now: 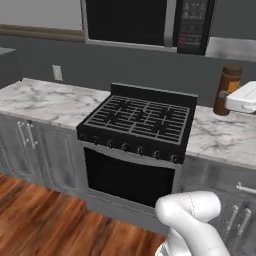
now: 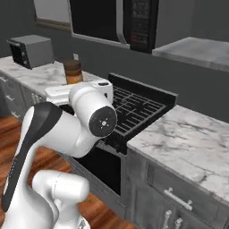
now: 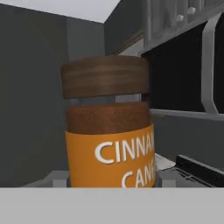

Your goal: Take the cinnamon bottle from the cabinet and place it on the dining table, next to the plate with the cupcake. Then take the chocolate from the dining counter and place it on the cupcake plate.

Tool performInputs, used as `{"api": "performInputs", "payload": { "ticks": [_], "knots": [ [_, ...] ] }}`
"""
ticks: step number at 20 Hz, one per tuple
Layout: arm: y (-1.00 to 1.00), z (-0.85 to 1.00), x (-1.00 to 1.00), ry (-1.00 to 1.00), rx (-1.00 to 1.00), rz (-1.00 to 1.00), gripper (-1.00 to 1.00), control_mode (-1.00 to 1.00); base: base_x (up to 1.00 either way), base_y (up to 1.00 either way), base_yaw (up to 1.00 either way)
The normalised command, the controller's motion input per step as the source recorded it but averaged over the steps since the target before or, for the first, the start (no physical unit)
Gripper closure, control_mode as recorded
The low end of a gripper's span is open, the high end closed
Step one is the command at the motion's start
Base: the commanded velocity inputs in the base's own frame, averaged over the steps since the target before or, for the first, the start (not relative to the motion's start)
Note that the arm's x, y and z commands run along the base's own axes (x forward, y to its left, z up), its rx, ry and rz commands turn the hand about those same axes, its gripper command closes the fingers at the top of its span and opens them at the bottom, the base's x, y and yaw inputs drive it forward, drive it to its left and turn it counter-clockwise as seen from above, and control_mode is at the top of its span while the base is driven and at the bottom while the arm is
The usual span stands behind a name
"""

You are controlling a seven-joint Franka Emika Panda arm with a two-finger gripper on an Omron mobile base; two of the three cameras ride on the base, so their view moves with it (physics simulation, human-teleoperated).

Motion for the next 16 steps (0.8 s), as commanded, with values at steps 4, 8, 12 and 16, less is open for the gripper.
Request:
{"api": "performInputs", "payload": {
  "ticks": [4, 8, 12, 16],
  "knots": [
    [0.00, 0.00, 0.00, 0.00, 0.00, 0.00, 1.00, 1.00, -0.09, 0.17, 0.88],
    [0.00, 0.00, 0.00, 0.00, 0.00, 0.00, 1.00, 1.00, -0.01, 0.04, 0.91],
    [0.00, 0.00, 0.00, 0.00, 0.00, 0.00, 1.00, 1.00, 0.00, 0.00, 0.94],
    [0.00, 0.00, 0.00, 0.00, 0.00, 0.00, 1.00, 1.00, 0.00, 0.00, 0.97]
  ]
}}
